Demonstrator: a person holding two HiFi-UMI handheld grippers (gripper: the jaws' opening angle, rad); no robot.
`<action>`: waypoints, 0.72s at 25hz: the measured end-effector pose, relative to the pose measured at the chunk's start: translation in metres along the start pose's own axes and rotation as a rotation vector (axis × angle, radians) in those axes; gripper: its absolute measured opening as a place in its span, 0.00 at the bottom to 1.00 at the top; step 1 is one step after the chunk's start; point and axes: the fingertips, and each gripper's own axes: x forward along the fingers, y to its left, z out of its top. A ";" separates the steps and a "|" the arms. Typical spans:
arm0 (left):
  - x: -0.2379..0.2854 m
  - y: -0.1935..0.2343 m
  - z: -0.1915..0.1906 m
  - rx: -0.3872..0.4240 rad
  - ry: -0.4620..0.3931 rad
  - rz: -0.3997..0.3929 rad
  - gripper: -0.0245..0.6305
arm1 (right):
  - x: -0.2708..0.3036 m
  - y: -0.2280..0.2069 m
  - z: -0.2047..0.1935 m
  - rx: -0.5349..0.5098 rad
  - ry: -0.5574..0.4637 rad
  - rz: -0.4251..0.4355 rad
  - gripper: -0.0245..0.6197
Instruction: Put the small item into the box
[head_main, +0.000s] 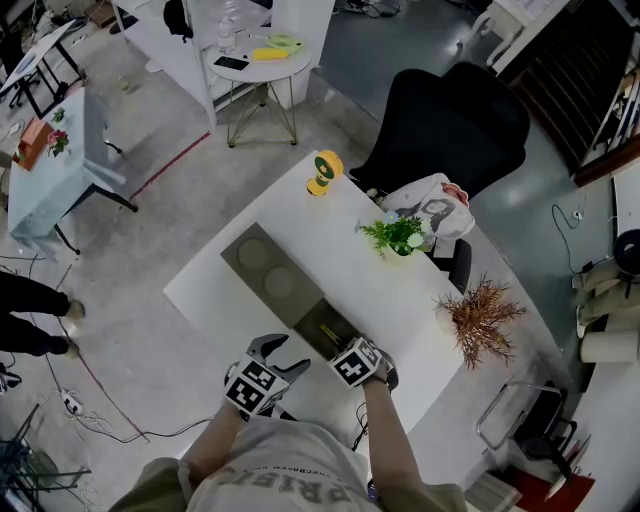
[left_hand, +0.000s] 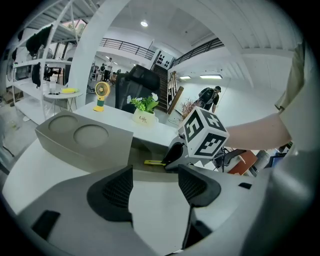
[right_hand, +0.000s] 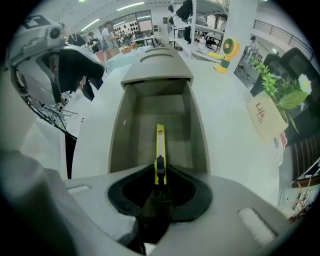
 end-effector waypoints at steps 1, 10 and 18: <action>0.000 0.000 0.000 0.000 0.001 0.001 0.45 | 0.000 0.000 0.000 0.000 0.000 0.001 0.15; -0.005 0.001 0.001 0.006 0.003 0.018 0.45 | -0.003 0.002 -0.001 -0.022 -0.016 0.011 0.17; -0.014 -0.001 0.007 0.003 -0.025 0.037 0.45 | -0.018 -0.003 0.005 -0.013 -0.124 -0.032 0.17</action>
